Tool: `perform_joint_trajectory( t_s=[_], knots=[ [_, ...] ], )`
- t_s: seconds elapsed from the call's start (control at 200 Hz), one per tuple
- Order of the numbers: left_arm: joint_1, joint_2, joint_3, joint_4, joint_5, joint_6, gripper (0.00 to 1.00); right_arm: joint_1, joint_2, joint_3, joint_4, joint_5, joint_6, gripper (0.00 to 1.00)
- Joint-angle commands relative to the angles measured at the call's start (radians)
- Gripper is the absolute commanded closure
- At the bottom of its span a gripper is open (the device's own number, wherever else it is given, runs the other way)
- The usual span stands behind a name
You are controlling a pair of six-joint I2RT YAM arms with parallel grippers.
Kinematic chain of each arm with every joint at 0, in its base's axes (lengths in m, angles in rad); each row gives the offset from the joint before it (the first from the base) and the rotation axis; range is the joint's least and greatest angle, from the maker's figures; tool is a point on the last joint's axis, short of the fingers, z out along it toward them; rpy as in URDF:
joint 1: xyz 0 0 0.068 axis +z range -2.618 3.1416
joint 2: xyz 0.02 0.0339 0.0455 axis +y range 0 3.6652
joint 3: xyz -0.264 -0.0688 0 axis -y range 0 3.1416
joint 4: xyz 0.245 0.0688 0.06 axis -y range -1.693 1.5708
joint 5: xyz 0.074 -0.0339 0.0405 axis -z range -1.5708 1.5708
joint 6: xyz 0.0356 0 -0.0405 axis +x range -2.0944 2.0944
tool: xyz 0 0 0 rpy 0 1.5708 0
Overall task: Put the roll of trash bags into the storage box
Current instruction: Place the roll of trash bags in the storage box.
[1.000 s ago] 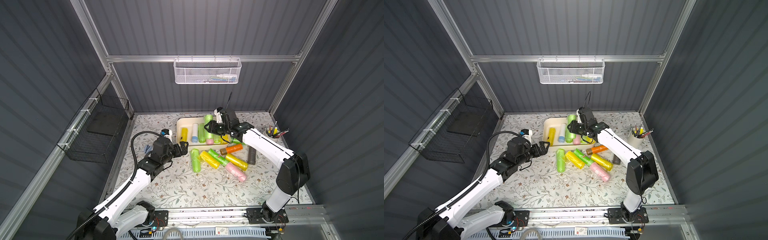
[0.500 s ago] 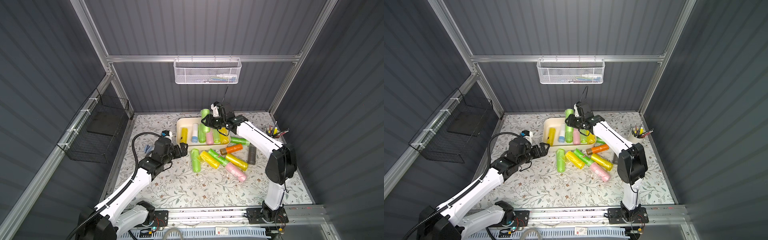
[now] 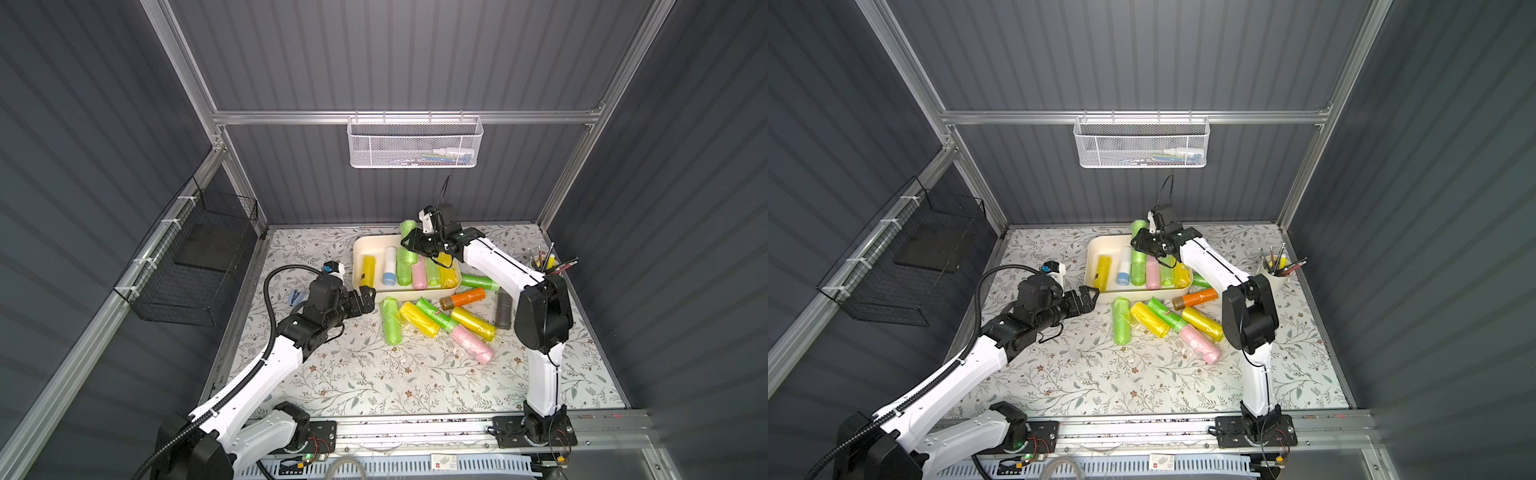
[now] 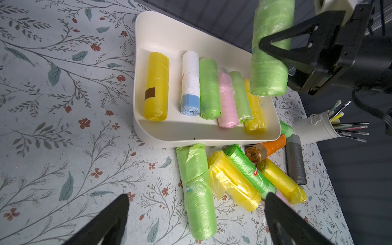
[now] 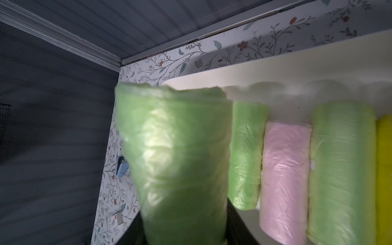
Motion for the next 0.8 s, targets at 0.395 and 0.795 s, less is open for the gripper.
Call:
perform_joint_trajectory(
  t_s=[0.395, 0.795],
  knots=[
    [-0.001, -0.039, 0.027, -0.064, -0.032, 0.012, 0.00, -0.012, 0.149, 0.161, 0.026, -0.093, 0.055, 0.71],
    [-0.001, -0.022, 0.028, -0.060, -0.029, 0.017, 0.00, -0.006, 0.183, 0.140, 0.081, -0.131, 0.105, 0.71]
  ],
)
